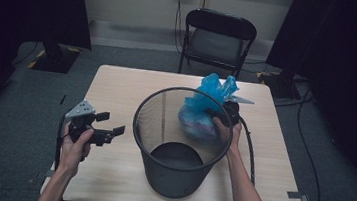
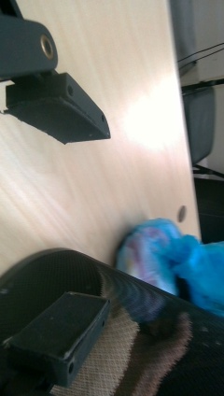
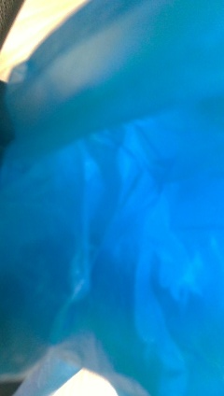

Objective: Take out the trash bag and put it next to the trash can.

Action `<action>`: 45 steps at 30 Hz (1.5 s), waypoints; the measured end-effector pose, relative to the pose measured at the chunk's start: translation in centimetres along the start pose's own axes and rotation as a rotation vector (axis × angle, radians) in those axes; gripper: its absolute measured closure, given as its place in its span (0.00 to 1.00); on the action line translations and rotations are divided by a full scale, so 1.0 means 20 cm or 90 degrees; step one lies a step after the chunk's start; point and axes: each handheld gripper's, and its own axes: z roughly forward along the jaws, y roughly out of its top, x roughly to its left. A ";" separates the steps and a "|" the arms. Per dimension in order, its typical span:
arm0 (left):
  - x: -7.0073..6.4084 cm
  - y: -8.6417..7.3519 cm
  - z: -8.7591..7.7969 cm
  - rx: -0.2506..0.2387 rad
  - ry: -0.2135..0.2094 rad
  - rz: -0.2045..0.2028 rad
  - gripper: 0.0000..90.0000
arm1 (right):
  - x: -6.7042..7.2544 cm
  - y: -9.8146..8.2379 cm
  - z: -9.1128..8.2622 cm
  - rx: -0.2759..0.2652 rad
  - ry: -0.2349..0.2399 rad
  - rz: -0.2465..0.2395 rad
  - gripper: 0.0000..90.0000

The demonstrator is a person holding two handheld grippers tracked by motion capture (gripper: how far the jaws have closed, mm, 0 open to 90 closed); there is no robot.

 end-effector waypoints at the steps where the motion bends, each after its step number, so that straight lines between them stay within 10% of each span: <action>1: 0.01 -0.04 0.03 0.018 -0.005 -0.008 0.18 | 0.00 0.01 0.01 0.002 -0.006 -0.003 0.95; 9: -0.02 -0.20 0.11 0.093 0.004 0.009 0.18 | -0.03 0.10 0.07 -0.010 -0.014 0.001 0.83; 21: -0.10 -0.39 0.22 0.180 0.042 0.049 0.18 | 0.04 0.13 -0.10 -0.035 -0.011 0.028 0.37; 31: -0.09 -0.47 0.28 0.200 0.081 0.030 0.19 | 0.08 0.16 -0.26 -0.074 0.000 0.038 0.22; 45: -0.11 -0.49 0.31 0.190 0.114 0.065 0.12 | 0.11 0.23 -0.44 -0.099 -0.007 0.024 0.18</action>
